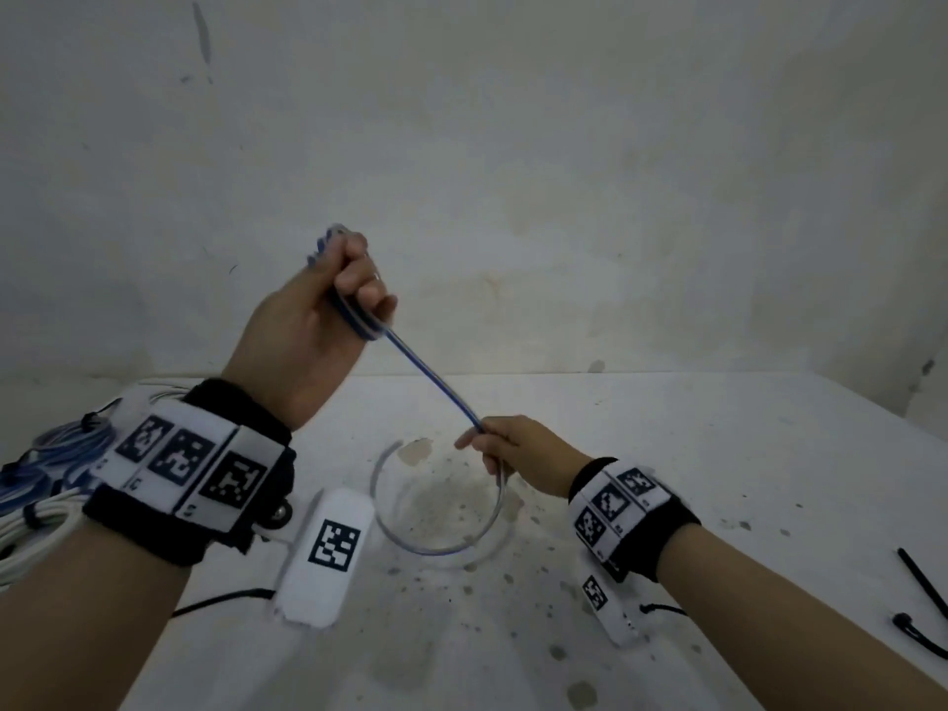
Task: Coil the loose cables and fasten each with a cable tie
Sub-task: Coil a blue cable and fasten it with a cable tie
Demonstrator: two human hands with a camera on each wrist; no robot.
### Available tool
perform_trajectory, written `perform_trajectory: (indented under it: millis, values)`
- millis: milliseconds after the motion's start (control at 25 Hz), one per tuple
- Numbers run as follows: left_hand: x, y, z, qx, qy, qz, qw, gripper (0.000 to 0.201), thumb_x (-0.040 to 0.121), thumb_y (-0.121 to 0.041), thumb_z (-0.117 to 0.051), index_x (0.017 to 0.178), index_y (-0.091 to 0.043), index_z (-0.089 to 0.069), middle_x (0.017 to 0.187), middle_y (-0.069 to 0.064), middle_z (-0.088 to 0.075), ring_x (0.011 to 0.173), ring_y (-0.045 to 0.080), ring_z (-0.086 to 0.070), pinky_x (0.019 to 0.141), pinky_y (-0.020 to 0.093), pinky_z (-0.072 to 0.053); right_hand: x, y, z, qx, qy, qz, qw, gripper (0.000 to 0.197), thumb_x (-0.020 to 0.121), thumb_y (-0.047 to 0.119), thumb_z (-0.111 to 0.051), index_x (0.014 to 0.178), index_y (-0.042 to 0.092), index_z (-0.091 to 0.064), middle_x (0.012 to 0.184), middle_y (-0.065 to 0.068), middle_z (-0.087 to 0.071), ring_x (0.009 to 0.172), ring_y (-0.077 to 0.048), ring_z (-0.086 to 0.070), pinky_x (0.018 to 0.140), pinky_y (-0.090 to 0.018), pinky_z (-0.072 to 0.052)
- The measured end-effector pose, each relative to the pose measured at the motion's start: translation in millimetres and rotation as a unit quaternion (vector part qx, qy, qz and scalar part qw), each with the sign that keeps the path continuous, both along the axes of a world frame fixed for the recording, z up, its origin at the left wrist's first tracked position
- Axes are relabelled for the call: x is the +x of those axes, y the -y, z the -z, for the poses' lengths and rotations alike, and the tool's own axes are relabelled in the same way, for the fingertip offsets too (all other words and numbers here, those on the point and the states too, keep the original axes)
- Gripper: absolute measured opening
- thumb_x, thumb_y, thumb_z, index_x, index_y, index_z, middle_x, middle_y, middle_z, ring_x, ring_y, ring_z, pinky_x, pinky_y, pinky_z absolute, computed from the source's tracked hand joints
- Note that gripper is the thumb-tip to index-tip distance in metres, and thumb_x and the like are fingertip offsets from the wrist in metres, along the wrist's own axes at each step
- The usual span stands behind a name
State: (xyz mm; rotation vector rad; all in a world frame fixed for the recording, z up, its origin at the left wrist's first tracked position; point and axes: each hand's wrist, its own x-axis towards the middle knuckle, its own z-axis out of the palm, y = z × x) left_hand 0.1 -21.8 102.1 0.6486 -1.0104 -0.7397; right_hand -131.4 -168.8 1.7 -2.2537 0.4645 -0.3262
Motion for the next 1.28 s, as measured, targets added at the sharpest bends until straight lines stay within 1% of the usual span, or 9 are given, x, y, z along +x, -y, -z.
perform_trajectory:
  millis: [120,240,440,600,720,880,1000,1160,1280]
  values:
    - [19,7,1,0.043,0.098,-0.144,0.984,0.032,0.101,-0.019,-0.023,0.075,-0.017,-0.042,0.046,-0.013,-0.043,0.047,0.002,-0.047,0.063,0.014,-0.046,-11,-21,-8,-0.011,0.01,-0.066,0.998,0.057,0.098,0.009,-0.039,0.136,0.046,-0.019,0.069,-0.001,-0.053,0.046,-0.013,-0.049,0.049,-0.018,-0.044]
    - [33,8,15,0.087,0.16,-0.195,0.964,0.032,0.102,-0.019,-0.024,0.075,-0.017,-0.041,0.046,-0.013,-0.042,0.048,0.002,-0.047,0.069,0.017,-0.047,-26,-41,-31,0.043,-0.01,-0.16,0.986,0.024,0.1,0.008,-0.032,0.109,0.02,-0.051,0.068,-0.001,-0.055,0.042,-0.012,-0.048,0.048,-0.022,-0.044]
    - [38,9,31,0.122,0.244,-0.217,0.937,0.031,0.1,-0.012,-0.027,0.071,-0.015,-0.038,0.054,-0.007,-0.04,0.047,0.001,-0.043,0.062,0.014,-0.045,-49,-73,-67,0.027,-0.047,-0.287,0.956,0.023,0.082,0.001,-0.037,0.089,0.007,-0.058,0.092,-0.016,-0.065,0.063,-0.022,-0.059,0.073,-0.04,-0.048]
    - [18,18,64,0.247,0.37,-0.151,0.883,0.026,0.096,-0.008,-0.044,0.071,-0.017,-0.043,0.063,0.0,-0.041,0.052,0.006,-0.045,0.049,0.009,-0.041,-42,-93,-99,0.022,0.059,-0.256,0.965,0.018,0.093,0.001,-0.047,0.09,0.01,-0.062,0.072,0.0,-0.07,0.048,-0.006,-0.057,0.052,-0.027,-0.051]
    - [-19,17,81,0.281,0.255,-0.056,0.923,0.03,0.099,-0.02,-0.035,0.07,-0.012,-0.04,0.053,0.0,-0.037,0.034,0.003,-0.036,0.035,0.016,-0.031,-19,-81,-113,-0.03,0.216,-0.083,0.972,0.015,0.088,0.015,-0.059,0.092,0.007,-0.071,0.079,0.0,-0.071,0.065,-0.012,-0.064,0.069,-0.029,-0.056]
    - [-50,1,73,0.261,0.029,0.098,0.96,0.062,0.081,-0.064,-0.019,0.06,-0.012,-0.046,0.042,-0.005,-0.03,0.029,0.004,-0.021,0.033,0.017,-0.014,4,-38,-105,0.082,0.29,0.112,0.947,0.021,0.084,0.008,-0.065,0.1,0.001,-0.053,0.076,-0.009,-0.062,0.038,0.003,-0.05,0.041,-0.01,-0.038]
    - [-54,-9,61,0.224,-0.011,0.152,0.963,0.053,0.083,-0.057,-0.027,0.055,-0.016,-0.048,0.043,-0.006,-0.029,0.027,0.002,-0.02,0.039,0.02,-0.012,8,-10,-78,0.176,0.294,0.219,0.914,0.045,0.083,0.004,-0.066,0.108,0.009,-0.028,0.069,-0.009,-0.056,0.03,0.0,-0.046,0.037,-0.012,-0.037]
    - [-47,-8,43,0.114,-0.077,0.138,0.981,0.04,0.089,-0.037,-0.032,0.056,-0.019,-0.046,0.042,-0.01,-0.031,0.028,0.001,-0.021,0.039,0.018,-0.02,7,-5,-35,0.062,0.168,0.176,0.968,0.02,0.097,0.028,-0.044,0.104,0.012,-0.053,0.078,0.0,-0.063,0.054,-0.005,-0.056,0.05,-0.014,-0.041]
    - [-31,-7,26,0.049,-0.084,0.1,0.99,0.035,0.091,-0.034,-0.031,0.062,-0.019,-0.044,0.045,-0.009,-0.034,0.035,0.003,-0.029,0.042,0.016,-0.031,2,-16,-18,0.05,0.022,0.045,0.998,0.023,0.096,0.025,-0.048,0.087,0.01,-0.064,0.062,-0.001,-0.062,0.042,-0.006,-0.052,0.046,-0.015,-0.041]
